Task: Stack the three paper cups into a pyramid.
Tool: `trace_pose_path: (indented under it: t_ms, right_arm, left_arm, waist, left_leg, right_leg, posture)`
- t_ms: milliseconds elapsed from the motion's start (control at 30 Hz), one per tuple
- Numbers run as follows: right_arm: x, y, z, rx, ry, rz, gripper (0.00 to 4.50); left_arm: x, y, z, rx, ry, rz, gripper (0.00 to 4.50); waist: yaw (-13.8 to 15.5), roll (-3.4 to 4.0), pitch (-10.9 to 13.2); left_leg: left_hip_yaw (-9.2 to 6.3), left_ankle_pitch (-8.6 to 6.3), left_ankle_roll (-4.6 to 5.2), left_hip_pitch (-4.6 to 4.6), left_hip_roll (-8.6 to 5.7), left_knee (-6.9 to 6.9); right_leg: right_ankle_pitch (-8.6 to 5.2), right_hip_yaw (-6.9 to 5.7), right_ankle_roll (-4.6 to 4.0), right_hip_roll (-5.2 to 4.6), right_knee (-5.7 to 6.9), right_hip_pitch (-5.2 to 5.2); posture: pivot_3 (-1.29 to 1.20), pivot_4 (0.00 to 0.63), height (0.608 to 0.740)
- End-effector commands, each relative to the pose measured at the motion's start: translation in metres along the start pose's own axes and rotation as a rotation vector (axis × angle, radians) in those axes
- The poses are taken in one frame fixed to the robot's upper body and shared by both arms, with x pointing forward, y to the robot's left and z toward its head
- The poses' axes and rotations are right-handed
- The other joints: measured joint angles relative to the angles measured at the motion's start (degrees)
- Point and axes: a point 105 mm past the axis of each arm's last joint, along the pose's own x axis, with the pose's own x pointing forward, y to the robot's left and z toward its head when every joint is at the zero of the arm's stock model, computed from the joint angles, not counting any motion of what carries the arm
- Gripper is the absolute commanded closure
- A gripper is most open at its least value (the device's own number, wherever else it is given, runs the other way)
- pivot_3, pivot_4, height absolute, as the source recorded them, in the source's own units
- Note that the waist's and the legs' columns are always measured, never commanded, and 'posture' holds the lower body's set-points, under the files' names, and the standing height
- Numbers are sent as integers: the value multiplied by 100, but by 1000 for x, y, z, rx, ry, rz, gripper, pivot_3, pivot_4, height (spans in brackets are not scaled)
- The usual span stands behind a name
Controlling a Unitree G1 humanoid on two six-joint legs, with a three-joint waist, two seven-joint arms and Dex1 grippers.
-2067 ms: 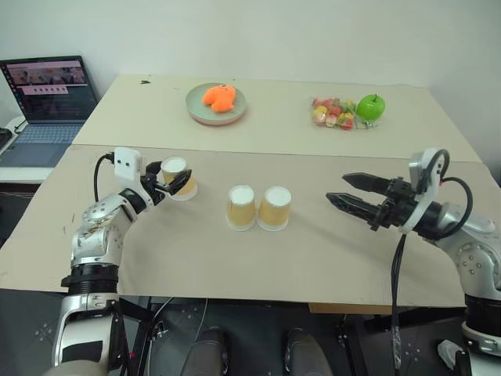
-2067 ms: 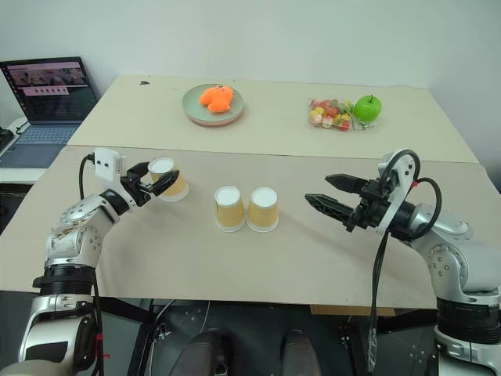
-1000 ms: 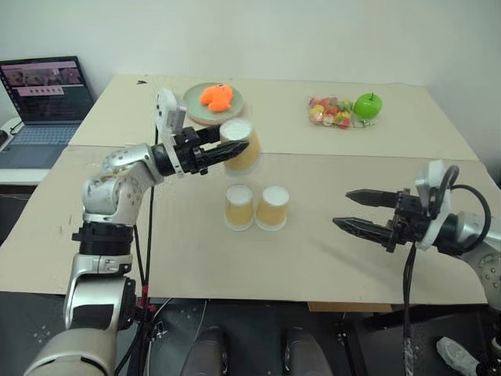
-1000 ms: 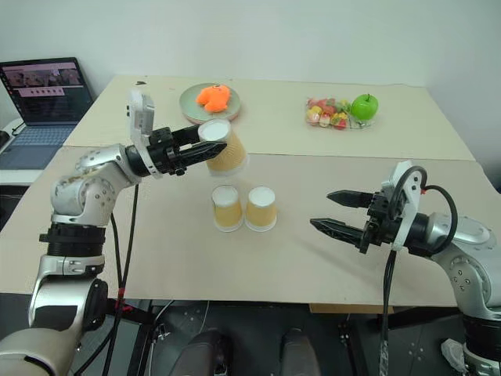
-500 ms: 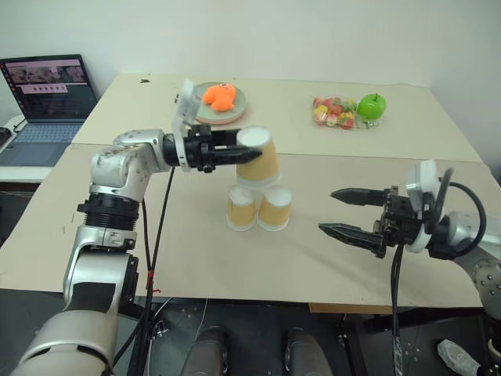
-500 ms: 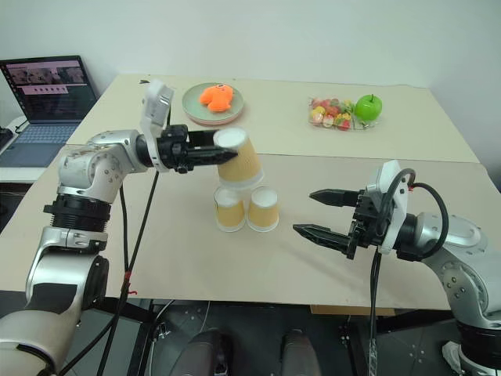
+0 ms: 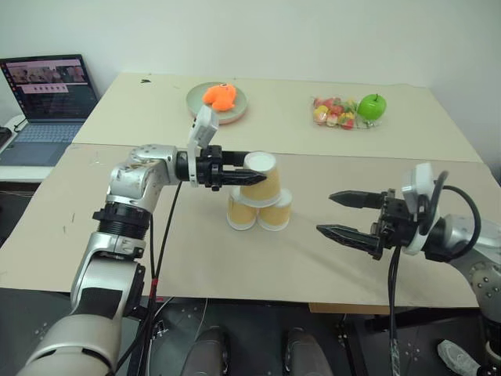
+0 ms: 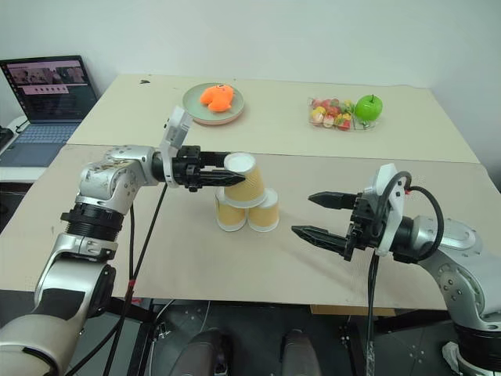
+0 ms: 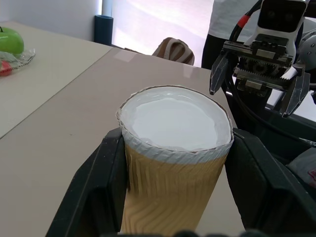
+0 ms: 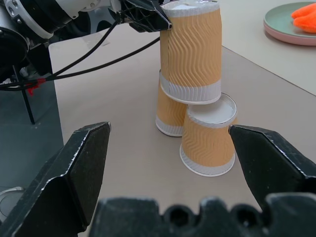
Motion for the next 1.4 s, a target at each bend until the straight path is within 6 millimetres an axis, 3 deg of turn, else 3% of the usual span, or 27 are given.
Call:
trace_pose_path:
  t_ms: [33,67,100,233,467,600,767,900,1000,1233,1400]
  right_arm:
    - [-3,1,11,-54,-33,-6,0]
    - [-3,0,12,-53,-35,-8,0]
    - [-4,0,12,-53,-36,-8,0]
    - [-5,-2,12,-55,-35,-13,0]
    - [-3,-3,13,-50,-38,-13,0]
    - [-3,-5,13,-45,-40,-14,0]
    - [-4,-6,14,-42,-43,-14,0]
    - [-4,-7,14,-39,-45,-15,0]
    - [-3,-8,13,-32,-49,-18,0]
    - [-9,-14,2,0,-32,-67,0]
    - [-41,-43,-9,18,-14,-263,0]
  left_arm:
    - [3,2,8,69,7,14,583]
    - [4,2,9,81,6,15,156]
    - [5,2,10,89,4,15,64]
    - [6,-2,21,77,-34,-5,64]
    - [4,1,23,79,-42,12,64]
    - [0,-3,48,73,-129,9,64]
    - [-14,-27,94,60,-281,-30,64]
    - [-30,-37,107,48,-346,34,64]
    - [-48,-22,98,32,-380,242,64]
    - [-102,12,35,-79,-358,762,64]
    - [-144,15,-17,-151,-323,1053,64]
  waist:
    - [1,0,0]
    - [1,0,0]
    - [1,0,0]
    - [1,-1,0]
    - [0,0,0]
    - [-2,-1,1]
    - [-10,-2,1]
    - [-13,-2,1]
    - [-36,0,0]
    - [-23,-2,1]
    - [6,-3,2]
  left_leg:
    - [0,0,0,0,0,0]
    - [0,0,0,0,0,0]
    - [0,0,0,0,0,0]
    - [0,0,1,-1,0,0]
    - [0,0,1,-1,0,0]
    - [0,0,1,-1,0,0]
    - [-2,-1,1,-4,2,0]
    - [-5,0,0,-3,4,0]
    - [-5,1,-1,8,4,0]
    - [-5,2,-3,21,4,-4]
    - [-1,1,-3,18,3,-5]
  right_leg:
    - [0,1,0,0,0,0]
    - [0,0,0,0,0,0]
    - [0,0,0,0,0,0]
    - [0,0,0,0,0,-1]
    - [0,0,0,0,0,-1]
    - [0,0,0,0,0,-1]
    - [0,1,0,0,2,-2]
    - [0,1,0,0,2,-2]
    - [0,8,0,0,4,2]
    - [1,10,-1,-1,4,12]
    - [1,12,-1,-4,2,11]
  posture:
    - [0,150,676]
    - [0,150,676]
    - [0,150,676]
    - [0,150,676]
    - [0,150,676]
    - [0,150,676]
    - [0,150,676]
    - [0,150,676]
    - [0,150,676]
    - [0,150,676]
    - [0,150,676]
